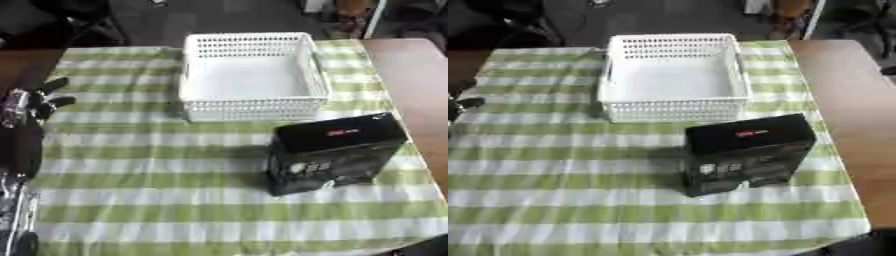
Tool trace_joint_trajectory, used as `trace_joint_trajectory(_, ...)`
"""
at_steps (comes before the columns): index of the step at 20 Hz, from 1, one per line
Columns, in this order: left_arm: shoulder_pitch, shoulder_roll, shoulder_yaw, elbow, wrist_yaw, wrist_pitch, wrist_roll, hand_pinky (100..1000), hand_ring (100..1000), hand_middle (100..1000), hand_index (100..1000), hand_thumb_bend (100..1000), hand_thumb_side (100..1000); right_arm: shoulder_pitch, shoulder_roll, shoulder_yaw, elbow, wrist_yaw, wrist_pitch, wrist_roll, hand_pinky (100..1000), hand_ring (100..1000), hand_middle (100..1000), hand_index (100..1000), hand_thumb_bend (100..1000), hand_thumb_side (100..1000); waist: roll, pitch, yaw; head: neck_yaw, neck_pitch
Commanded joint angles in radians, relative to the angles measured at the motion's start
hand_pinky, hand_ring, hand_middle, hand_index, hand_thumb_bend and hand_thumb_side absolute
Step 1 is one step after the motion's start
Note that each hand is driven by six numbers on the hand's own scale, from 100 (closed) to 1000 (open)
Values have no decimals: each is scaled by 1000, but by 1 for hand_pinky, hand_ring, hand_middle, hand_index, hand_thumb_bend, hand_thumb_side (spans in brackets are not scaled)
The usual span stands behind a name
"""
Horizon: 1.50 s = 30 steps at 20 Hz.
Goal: Pick up objects on the table and place them in the box.
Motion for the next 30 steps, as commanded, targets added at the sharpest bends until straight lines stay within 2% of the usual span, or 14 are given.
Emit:
trace_joint_trajectory(1, -11, 6, 9, -20, 4, -2, -2, 729, 841, 967, 934, 100, 1000, -4, -19, -6, -11, 2, 2, -1, 638, 801, 838, 1000, 492, 892, -3, -6, 1, -5, 1)
trace_joint_trajectory(14, -11, 6, 9, -21, 5, -2, -4, 729, 842, 967, 933, 100, 1000, -6, -22, 4, -19, 4, 4, 15, 639, 800, 836, 1000, 495, 892, -4, -6, 2, -3, 1)
trace_joint_trajectory(18, -11, 6, 8, -20, 5, -2, -6, 729, 842, 965, 933, 100, 1000, -18, -41, 57, -53, 45, 3, 83, 640, 801, 836, 1000, 505, 891, -4, -5, 4, -6, 1)
trace_joint_trajectory(23, -13, 6, 4, -18, 7, -2, -11, 729, 842, 965, 932, 100, 1000, -43, -44, 152, -104, 79, 1, 189, 642, 800, 837, 1000, 503, 894, -4, -7, 10, -15, 1)
trace_joint_trajectory(30, -13, 6, 3, -17, 8, -3, -15, 730, 843, 966, 931, 100, 1000, -62, -27, 190, -120, 58, 16, 235, 640, 798, 835, 1000, 507, 916, -4, -7, 11, -17, 1)
